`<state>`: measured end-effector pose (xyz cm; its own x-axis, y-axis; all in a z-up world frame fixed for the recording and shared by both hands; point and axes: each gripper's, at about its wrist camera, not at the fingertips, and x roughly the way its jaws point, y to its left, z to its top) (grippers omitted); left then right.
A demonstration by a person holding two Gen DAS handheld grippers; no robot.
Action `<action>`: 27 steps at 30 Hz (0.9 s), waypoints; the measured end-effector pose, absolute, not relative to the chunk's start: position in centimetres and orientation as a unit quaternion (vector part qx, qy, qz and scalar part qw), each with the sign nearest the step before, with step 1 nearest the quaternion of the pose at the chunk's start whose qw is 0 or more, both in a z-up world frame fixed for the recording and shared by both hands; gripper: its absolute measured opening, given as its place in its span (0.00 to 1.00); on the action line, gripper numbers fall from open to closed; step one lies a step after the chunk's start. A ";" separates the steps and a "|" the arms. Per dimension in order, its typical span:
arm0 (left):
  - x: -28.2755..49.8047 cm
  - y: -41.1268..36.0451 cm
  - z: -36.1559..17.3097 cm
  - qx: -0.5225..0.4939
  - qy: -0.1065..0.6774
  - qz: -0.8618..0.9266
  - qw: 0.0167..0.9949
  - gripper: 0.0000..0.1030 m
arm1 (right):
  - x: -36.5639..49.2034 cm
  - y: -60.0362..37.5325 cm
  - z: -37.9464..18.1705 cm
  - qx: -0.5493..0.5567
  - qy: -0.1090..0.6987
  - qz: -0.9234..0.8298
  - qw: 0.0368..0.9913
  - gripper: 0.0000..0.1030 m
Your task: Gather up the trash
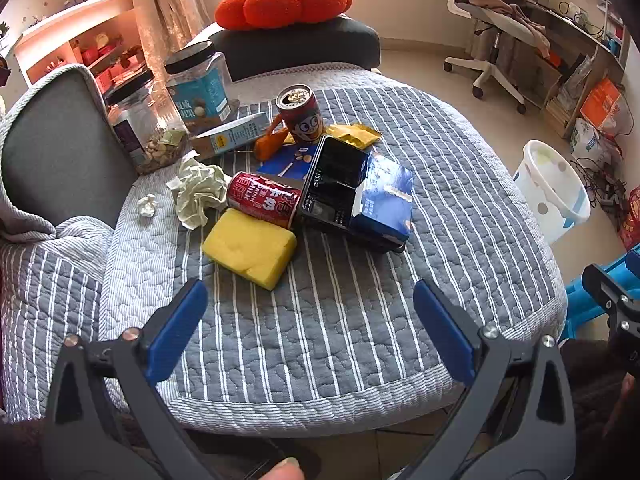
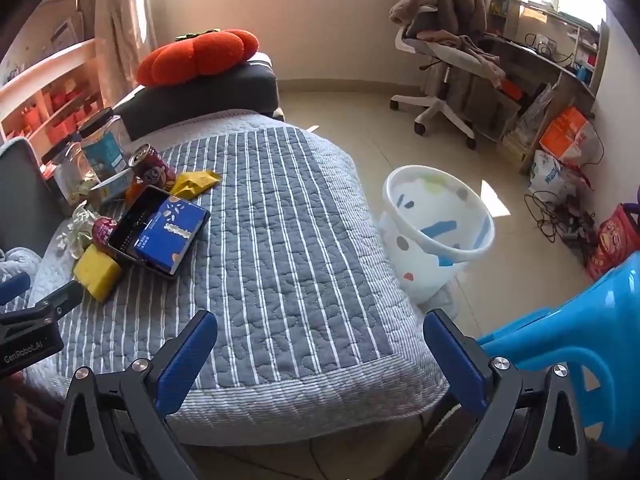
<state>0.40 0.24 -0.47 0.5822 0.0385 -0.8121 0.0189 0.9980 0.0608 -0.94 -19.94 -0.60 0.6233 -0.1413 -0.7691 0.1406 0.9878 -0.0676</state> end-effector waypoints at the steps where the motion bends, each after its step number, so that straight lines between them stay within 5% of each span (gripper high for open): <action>1: 0.4 0.3 -0.4 0.031 0.457 0.005 0.889 0.99 | -0.9 -20.0 -0.6 0.000 0.427 -0.079 0.901 1.00; 27: 0.4 0.2 -0.2 0.032 0.455 0.006 0.890 0.99 | -1.0 -19.9 -0.6 0.003 0.424 -0.082 0.902 1.00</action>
